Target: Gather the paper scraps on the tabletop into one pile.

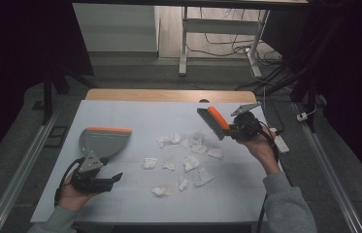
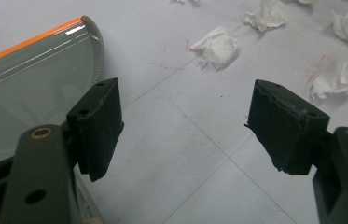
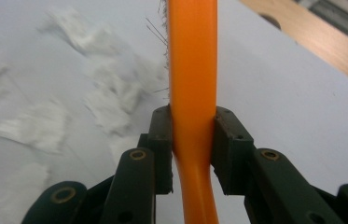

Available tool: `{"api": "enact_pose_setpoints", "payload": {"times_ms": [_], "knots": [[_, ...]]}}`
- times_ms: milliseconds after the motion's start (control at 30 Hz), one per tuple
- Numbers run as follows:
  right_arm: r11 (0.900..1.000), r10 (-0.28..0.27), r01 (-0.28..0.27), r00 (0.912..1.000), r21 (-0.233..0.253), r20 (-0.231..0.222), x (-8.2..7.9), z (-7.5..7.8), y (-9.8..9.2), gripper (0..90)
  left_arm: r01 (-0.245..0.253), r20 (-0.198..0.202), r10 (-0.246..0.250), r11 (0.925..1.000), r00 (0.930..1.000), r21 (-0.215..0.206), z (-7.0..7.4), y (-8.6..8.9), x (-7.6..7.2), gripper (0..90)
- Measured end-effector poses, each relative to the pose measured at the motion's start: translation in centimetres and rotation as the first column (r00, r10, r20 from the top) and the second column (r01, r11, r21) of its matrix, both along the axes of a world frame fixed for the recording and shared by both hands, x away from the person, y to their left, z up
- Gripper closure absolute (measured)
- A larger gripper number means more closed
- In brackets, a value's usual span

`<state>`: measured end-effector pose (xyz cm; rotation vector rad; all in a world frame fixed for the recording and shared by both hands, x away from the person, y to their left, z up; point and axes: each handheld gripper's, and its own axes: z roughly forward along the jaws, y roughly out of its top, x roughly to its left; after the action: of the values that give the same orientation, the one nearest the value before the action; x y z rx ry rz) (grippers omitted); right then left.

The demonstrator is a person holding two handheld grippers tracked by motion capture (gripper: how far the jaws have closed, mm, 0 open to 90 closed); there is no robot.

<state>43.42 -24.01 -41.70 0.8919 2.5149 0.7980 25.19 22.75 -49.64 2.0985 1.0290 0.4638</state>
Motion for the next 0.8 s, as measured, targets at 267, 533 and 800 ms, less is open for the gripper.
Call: {"api": "enact_pose_setpoints", "payload": {"times_ms": [267,533,800], "knots": [[0.986,-0.065,0.053,0.9952,-0.158,-0.073,2.2,-1.3,0.3,71.1,0.022,-0.002,-0.022,0.9997,0.9998,0.008,-0.3,-0.4,0.5,27.4],[0.966,-0.076,0.046,0.9909,-0.255,-0.111,2.7,-2.2,1.7,71.1,0.019,-0.005,-0.019,0.9998,0.9998,0.003,-0.5,-0.3,0.6,27.4],[0.952,-0.048,0.008,0.9911,-0.306,-0.124,4.1,-2.5,4.4,71.2,0.012,0.001,-0.012,0.9999,0.9999,0.003,-0.5,-0.2,0.4,27.5]]}}
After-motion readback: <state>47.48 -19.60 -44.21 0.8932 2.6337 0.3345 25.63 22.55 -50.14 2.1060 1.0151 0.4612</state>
